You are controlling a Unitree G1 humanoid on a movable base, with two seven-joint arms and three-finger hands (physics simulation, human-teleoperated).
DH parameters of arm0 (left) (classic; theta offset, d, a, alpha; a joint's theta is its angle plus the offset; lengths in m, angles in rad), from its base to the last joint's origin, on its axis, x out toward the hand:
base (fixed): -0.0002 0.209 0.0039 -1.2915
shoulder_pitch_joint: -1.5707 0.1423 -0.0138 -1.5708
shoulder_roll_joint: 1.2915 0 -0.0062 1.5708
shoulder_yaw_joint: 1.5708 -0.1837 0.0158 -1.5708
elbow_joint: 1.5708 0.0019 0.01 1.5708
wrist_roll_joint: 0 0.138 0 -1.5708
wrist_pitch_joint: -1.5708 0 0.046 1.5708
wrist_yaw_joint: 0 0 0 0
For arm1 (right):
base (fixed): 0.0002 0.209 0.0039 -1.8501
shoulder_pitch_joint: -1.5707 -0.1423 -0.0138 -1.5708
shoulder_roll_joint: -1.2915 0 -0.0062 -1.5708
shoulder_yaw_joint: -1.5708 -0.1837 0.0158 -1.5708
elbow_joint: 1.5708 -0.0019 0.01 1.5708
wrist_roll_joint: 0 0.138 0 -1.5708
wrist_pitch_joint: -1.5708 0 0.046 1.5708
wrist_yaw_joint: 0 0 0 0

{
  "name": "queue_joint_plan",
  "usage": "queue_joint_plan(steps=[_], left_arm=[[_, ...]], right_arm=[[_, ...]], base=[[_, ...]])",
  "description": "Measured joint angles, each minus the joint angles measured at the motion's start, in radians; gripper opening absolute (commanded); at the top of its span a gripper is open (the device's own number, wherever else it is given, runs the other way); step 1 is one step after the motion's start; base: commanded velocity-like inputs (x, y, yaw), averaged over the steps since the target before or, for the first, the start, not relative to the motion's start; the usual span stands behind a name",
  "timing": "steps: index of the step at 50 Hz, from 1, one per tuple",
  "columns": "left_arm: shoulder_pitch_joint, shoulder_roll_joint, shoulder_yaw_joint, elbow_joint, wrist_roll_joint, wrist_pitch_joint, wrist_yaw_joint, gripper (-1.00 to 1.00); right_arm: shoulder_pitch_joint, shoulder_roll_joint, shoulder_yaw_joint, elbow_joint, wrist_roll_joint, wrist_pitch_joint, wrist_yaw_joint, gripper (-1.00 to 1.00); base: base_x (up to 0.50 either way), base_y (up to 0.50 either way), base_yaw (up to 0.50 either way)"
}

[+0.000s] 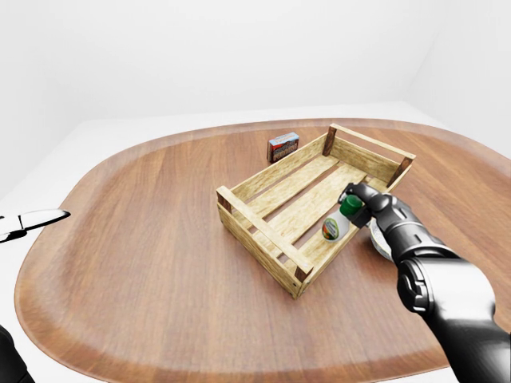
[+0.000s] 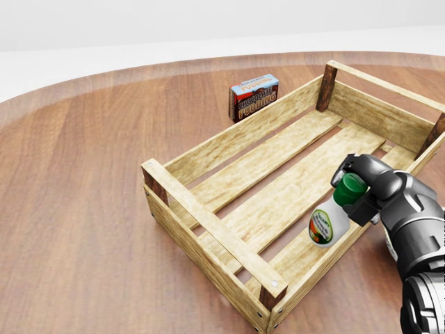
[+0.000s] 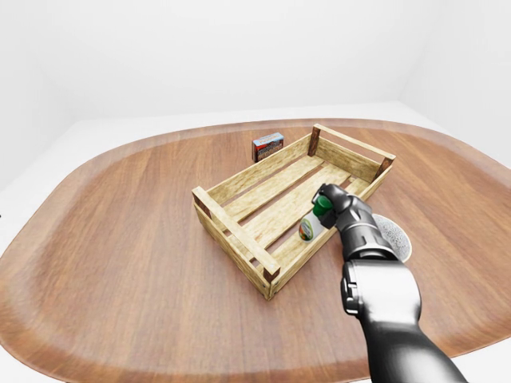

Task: Pick up the salad dressing and put it in the tray.

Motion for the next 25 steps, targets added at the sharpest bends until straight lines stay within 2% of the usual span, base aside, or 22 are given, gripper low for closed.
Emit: queue_joint_plan(steps=[2,3,4,25], left_arm=[[0.0,0.0,0.0,0.0,0.0,0.0,0.0,1.0],[0.0,0.0,0.0,0.0,0.0,0.0,0.0,1.0],[0.0,0.0,0.0,0.0,0.0,0.0,0.0,1.0],[0.002,-0.001,0.001,0.008,0.005,0.0,-0.004,1.0]], right_arm=[[0.003,0.002,-0.002,0.0,-0.001,0.0,0.0,-1.0],[0.004,0.004,-0.002,-0.001,-0.002,0.0,0.0,-0.12],[0.006,0.004,-0.001,0.0,-0.003,0.0,0.001,1.0],[0.003,-0.005,0.022,-0.006,-0.026,0.0,0.039,1.0]], base=[[0.0,0.0,0.0],[0.0,0.0,0.0],[0.0,0.0,0.0],[0.0,0.0,0.0]])
